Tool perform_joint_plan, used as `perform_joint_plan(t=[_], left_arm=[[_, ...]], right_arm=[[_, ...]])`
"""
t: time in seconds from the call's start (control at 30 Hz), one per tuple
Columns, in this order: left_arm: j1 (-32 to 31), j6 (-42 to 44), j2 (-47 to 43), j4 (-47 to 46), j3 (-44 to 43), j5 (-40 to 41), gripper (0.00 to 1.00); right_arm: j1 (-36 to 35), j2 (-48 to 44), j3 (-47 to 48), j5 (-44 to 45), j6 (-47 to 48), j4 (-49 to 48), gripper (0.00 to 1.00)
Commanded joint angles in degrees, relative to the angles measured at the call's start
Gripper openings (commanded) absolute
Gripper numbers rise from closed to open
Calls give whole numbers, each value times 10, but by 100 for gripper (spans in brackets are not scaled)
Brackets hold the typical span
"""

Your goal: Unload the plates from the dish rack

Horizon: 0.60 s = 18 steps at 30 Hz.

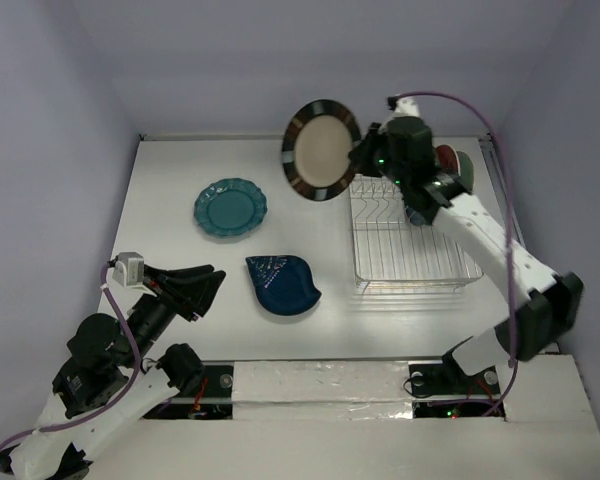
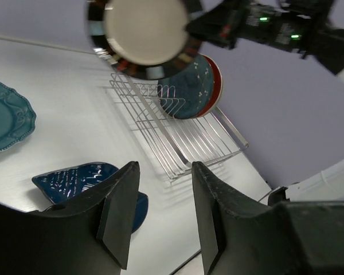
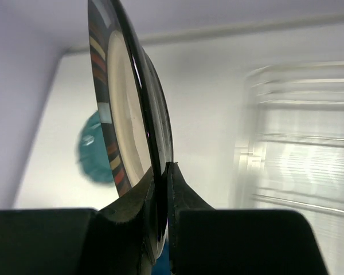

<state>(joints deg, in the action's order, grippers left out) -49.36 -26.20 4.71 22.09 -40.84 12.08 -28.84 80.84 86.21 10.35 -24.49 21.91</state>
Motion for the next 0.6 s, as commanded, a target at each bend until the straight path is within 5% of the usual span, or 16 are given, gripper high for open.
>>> perform_joint_plan(t=[0.0,0.57], left_arm=[[4,-6,1,-18,1,-2,39],[9,-9,14,-14,1,-2,40]], right_arm=[[-45,83,37,-164,-114,-211,0],[-123,397,162,-235,-330,-390,0]])
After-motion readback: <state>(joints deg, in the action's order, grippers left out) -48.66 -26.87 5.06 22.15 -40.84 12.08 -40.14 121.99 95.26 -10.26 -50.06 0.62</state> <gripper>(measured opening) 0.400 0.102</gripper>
